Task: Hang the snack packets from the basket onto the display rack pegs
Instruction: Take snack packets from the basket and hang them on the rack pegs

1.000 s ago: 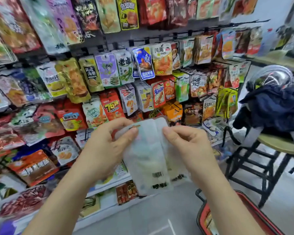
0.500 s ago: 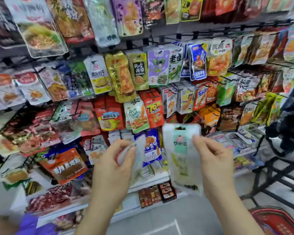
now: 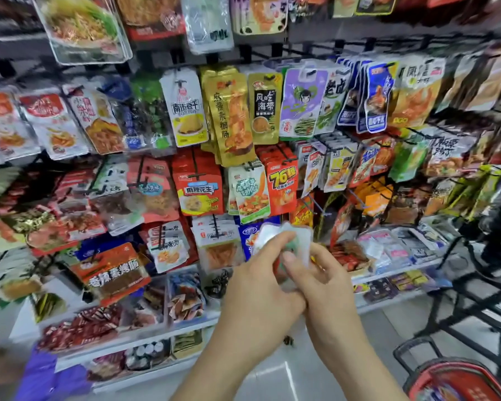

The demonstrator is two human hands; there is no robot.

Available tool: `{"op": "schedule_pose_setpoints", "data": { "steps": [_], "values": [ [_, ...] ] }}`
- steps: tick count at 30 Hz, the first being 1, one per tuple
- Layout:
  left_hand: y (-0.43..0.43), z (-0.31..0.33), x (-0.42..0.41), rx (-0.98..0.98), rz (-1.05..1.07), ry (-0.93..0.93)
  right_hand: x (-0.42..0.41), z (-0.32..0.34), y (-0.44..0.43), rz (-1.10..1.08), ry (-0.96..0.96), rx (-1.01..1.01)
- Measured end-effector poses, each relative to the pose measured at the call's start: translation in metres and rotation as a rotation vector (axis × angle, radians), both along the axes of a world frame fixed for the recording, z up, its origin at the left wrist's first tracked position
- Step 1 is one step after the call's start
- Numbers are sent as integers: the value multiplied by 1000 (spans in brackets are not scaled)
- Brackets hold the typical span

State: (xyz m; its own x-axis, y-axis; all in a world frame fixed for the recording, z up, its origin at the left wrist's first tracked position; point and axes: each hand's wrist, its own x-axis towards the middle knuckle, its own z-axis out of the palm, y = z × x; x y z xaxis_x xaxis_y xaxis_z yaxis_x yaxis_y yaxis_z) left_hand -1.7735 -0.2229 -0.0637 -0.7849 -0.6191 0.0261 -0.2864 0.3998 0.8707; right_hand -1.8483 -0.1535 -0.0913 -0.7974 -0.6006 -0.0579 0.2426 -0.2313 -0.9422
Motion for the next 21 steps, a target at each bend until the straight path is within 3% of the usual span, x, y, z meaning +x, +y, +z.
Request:
{"op": "schedule_pose_setpoints", "data": {
  "steps": [5, 7, 12, 17, 21],
  "values": [
    [-19, 2, -9, 523, -78, 197, -36, 6, -3, -59, -30, -30],
    [-25, 10, -15, 647, -34, 309, -55, 15, -4, -25, 16, -29],
    [-46, 29, -38, 472, 191, 319, -130, 32, -4, 64, 219, 38],
    [-75, 52, -57, 440, 358, 383, -174, 61, -21, 444, 376, -32],
    [-91, 69, -63, 395, 381, 486, -156, 77, -59, 753, 507, -7]
  ]
}}
